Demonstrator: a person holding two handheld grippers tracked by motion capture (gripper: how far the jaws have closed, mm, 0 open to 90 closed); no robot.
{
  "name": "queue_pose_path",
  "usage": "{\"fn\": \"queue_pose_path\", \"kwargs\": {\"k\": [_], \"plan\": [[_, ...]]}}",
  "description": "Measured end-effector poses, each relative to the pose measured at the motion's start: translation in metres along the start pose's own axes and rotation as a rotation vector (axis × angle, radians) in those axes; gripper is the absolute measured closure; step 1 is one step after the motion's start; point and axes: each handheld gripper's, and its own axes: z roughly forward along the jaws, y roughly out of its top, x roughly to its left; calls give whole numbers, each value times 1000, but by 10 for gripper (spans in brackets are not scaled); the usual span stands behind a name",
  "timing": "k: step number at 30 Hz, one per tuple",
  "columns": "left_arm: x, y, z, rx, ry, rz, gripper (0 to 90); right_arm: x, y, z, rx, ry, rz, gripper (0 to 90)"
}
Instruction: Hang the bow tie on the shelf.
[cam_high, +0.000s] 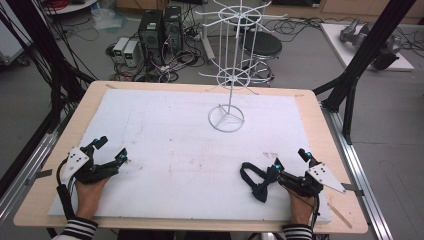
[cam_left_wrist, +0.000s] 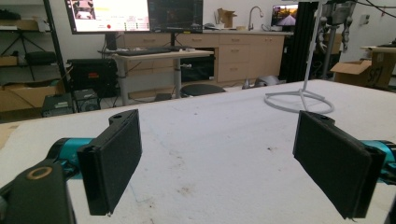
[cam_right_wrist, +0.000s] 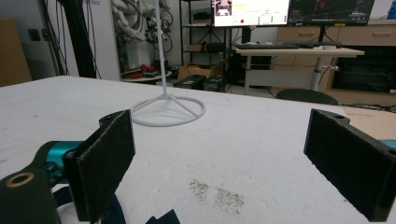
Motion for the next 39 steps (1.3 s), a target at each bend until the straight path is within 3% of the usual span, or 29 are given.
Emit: {"fn": "queue_pose_path", "kwargs": {"k": [28, 39], "plan": [[1, 0, 0, 1, 3, -9, 159, 2, 1, 2, 20, 0, -22, 78], [1, 0, 1, 1, 4, -11, 159, 10, 13, 7, 77, 56, -62, 78]]}}
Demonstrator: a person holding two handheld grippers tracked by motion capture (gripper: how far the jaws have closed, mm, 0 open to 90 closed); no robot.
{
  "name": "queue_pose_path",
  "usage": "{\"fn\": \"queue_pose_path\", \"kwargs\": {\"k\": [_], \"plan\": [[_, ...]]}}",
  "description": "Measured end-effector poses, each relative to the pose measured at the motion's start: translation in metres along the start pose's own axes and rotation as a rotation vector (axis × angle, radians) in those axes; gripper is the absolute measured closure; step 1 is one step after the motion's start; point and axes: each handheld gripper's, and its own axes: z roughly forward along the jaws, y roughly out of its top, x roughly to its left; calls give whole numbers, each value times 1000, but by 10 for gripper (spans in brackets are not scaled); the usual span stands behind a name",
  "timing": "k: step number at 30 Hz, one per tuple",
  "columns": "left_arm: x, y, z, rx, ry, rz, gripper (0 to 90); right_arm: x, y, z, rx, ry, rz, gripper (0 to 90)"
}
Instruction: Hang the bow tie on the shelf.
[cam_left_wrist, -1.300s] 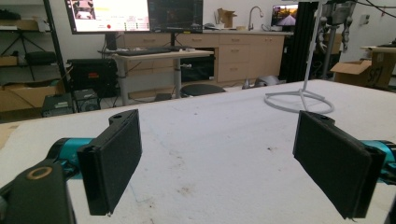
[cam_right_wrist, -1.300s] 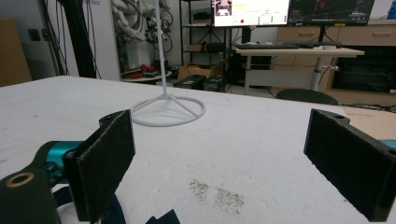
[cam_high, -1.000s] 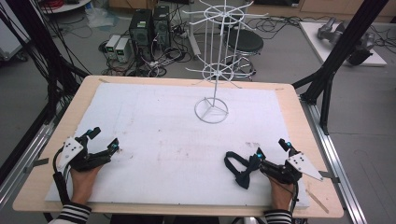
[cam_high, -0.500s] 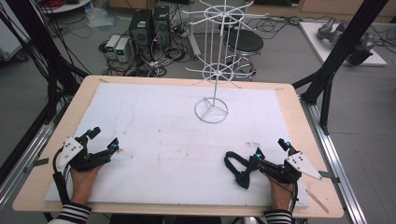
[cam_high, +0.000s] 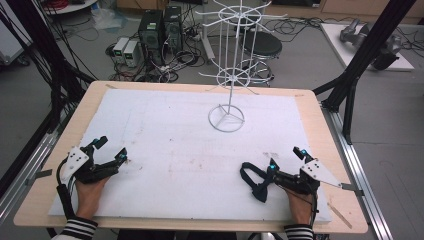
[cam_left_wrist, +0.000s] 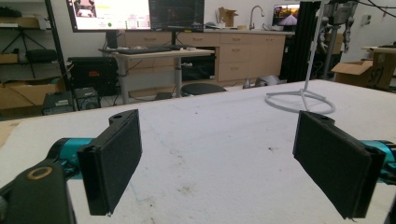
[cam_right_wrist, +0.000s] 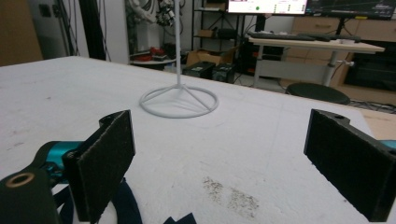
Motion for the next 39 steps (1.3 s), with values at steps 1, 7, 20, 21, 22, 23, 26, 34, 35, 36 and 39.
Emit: {"fn": "queue_pose_path", "kwargs": {"k": [1, 7, 20, 21, 22, 23, 26, 34, 35, 36, 39], "plan": [[0, 0, 0, 0, 0, -1, 159, 1, 2, 1, 8, 9, -4, 78], [0, 0, 0, 0, 0, 0, 159, 5, 13, 6, 79, 81, -39, 79], [0, 0, 0, 0, -1, 0, 159, 13, 34, 27, 283, 229, -81, 79], [0, 0, 0, -1, -1, -1, 159, 14, 35, 29, 304, 236, -87, 79], [0, 0, 0, -1, -1, -1, 159, 15, 36, 30, 321, 250, -96, 79], [0, 0, 0, 0, -1, 0, 159, 15, 36, 30, 321, 250, -96, 79], [0, 0, 0, 0, -1, -1, 159, 16, 38, 36, 385, 273, -119, 80], [0, 0, 0, -1, -1, -1, 160, 17, 41, 45, 506, 336, -163, 148], [0, 0, 0, -1, -1, 0, 160, 17, 41, 47, 526, 346, -167, 149], [0, 0, 0, -1, -2, 0, 160, 18, 41, 49, 542, 355, -170, 151], [0, 0, 0, -1, -1, 0, 160, 18, 41, 54, 584, 376, -197, 203]]}}
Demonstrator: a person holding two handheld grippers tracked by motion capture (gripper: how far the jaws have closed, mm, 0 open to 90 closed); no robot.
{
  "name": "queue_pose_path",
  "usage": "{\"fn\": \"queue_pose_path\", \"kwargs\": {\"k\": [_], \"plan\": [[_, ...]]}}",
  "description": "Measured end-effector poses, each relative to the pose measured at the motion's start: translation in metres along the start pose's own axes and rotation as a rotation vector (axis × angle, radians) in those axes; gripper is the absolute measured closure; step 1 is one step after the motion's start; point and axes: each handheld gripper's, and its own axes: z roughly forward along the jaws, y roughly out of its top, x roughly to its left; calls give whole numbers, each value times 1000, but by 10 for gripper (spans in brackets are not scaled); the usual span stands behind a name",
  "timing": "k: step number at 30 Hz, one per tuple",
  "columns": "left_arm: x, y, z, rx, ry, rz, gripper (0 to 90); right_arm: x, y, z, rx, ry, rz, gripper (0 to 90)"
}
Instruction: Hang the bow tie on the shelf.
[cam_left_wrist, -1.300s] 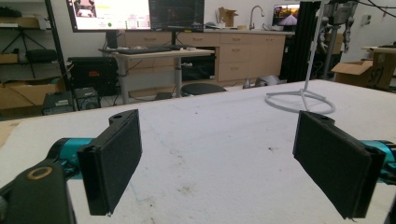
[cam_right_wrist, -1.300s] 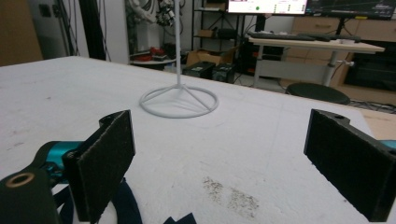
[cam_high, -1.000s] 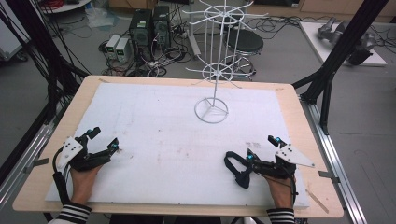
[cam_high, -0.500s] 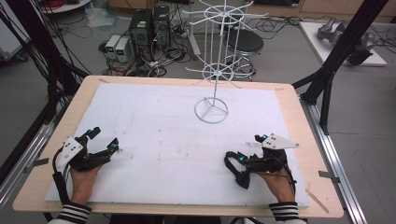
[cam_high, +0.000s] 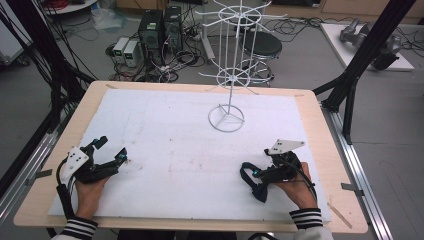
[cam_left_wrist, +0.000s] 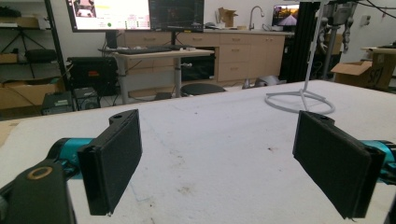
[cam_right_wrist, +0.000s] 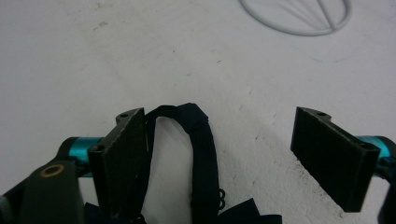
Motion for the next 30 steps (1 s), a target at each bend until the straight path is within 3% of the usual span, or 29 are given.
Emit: {"fn": "queue_pose_path", "kwargs": {"k": [4, 13, 23, 30], "plan": [[0, 0, 0, 0, 0, 0, 160, -1, 3, 5, 53, 30, -25, 269], [0, 0, 0, 1, 0, 1, 161, -3, 7, 13, 149, 49, -56, 393], [0, 0, 0, 0, 0, 0, 161, -5, 6, 20, 238, 57, -62, 499], [0, 0, 0, 1, 0, 1, 161, -6, 7, 23, 269, 68, -58, 567]]}}
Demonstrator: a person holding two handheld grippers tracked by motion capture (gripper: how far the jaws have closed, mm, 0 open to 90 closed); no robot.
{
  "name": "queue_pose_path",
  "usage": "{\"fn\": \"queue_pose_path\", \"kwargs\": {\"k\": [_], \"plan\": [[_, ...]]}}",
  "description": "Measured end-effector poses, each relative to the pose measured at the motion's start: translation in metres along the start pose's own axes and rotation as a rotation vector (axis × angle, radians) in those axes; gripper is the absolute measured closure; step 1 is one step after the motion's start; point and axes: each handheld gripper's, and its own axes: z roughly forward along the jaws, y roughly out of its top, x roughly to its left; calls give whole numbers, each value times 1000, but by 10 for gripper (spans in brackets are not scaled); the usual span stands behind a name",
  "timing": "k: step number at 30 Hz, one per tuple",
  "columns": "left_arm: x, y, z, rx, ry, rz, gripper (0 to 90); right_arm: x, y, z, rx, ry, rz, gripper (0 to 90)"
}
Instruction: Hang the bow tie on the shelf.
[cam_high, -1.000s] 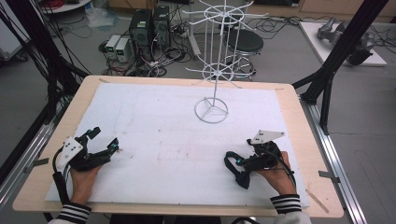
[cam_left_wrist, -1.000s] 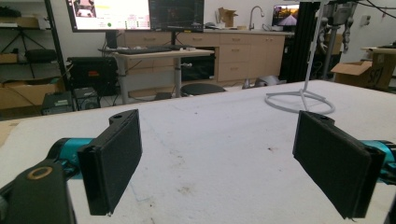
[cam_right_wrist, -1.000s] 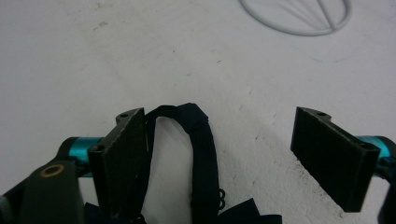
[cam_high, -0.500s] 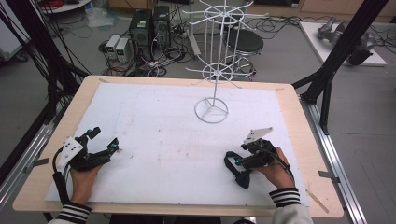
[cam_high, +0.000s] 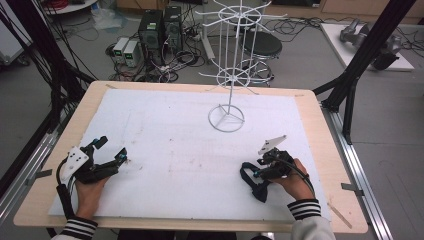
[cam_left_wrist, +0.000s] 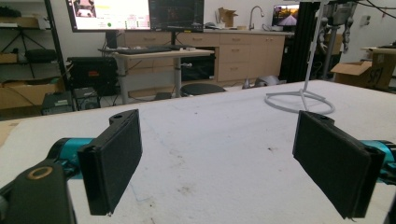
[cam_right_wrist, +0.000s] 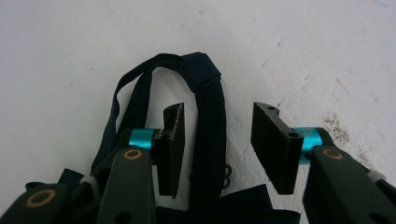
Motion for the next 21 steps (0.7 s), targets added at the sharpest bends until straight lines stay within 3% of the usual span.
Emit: {"fn": "queue_pose_path", "kwargs": {"k": [2, 21], "plan": [[0, 0, 0, -1, 2, -2, 161, 0, 1, 1, 8, 5, -7, 614], [0, 0, 0, -1, 1, -2, 161, -2, 5, 5, 65, 44, 8, 720]]}}
